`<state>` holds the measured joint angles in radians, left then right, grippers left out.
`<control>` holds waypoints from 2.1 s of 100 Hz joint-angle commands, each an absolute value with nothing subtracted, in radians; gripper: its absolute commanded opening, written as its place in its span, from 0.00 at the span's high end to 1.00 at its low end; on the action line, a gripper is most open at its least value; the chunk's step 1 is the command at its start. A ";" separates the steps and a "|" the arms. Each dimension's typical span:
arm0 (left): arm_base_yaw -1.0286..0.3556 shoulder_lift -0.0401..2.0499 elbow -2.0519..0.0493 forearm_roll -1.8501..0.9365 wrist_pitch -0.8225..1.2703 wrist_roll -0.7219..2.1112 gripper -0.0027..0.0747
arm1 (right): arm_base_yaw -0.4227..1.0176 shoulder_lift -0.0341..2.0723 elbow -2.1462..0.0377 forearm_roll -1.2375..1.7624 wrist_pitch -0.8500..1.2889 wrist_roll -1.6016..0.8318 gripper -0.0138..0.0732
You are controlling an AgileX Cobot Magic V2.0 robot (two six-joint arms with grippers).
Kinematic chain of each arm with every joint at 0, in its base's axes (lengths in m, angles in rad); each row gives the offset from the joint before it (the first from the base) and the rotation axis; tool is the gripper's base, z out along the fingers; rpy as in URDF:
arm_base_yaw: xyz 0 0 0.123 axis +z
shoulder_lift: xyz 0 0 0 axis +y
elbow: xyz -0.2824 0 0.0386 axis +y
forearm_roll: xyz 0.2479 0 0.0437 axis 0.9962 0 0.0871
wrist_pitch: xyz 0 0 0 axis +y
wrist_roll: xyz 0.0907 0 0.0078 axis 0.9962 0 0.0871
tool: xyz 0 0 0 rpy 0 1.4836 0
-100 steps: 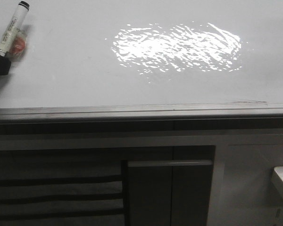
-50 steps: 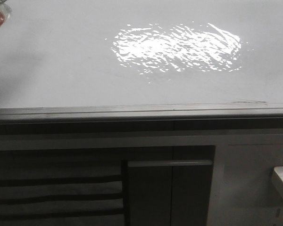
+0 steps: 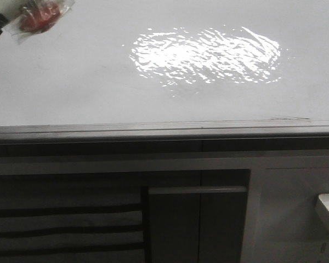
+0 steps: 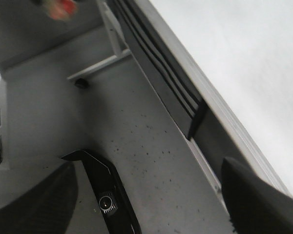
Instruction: Write number 9 on whiteboard
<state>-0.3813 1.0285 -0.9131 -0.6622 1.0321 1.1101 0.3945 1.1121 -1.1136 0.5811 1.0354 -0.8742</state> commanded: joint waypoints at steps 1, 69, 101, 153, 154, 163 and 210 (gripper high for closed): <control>-0.423 1.017 -0.947 -0.731 1.014 1.144 0.98 | 0.427 1.126 -1.165 0.712 1.007 -1.000 0.23; -0.643 1.048 -0.987 -0.658 0.948 1.058 0.98 | 0.631 1.249 -1.253 0.727 0.994 -1.041 0.46; -0.643 1.052 -0.987 -0.660 0.948 1.058 0.98 | 0.631 1.278 -1.253 0.727 0.978 -1.041 0.57; -0.643 1.047 -0.994 -0.643 0.936 1.058 0.69 | 0.631 1.275 -1.253 0.696 1.003 -1.037 0.90; -0.643 1.047 -0.996 -0.641 0.936 1.056 0.66 | 0.631 1.272 -1.253 0.686 1.003 -1.034 0.90; -0.638 1.038 -1.031 -0.599 0.934 0.991 0.52 | 0.631 1.254 -1.253 0.596 0.988 -0.963 0.90; -0.445 0.766 -0.898 -0.353 0.838 0.603 0.51 | 0.392 1.029 -1.033 0.256 0.749 -0.268 0.90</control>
<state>-0.4809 0.8182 -0.9237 -0.3342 0.9382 0.6598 0.4586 1.0768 -1.0730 0.1919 0.8874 -0.3090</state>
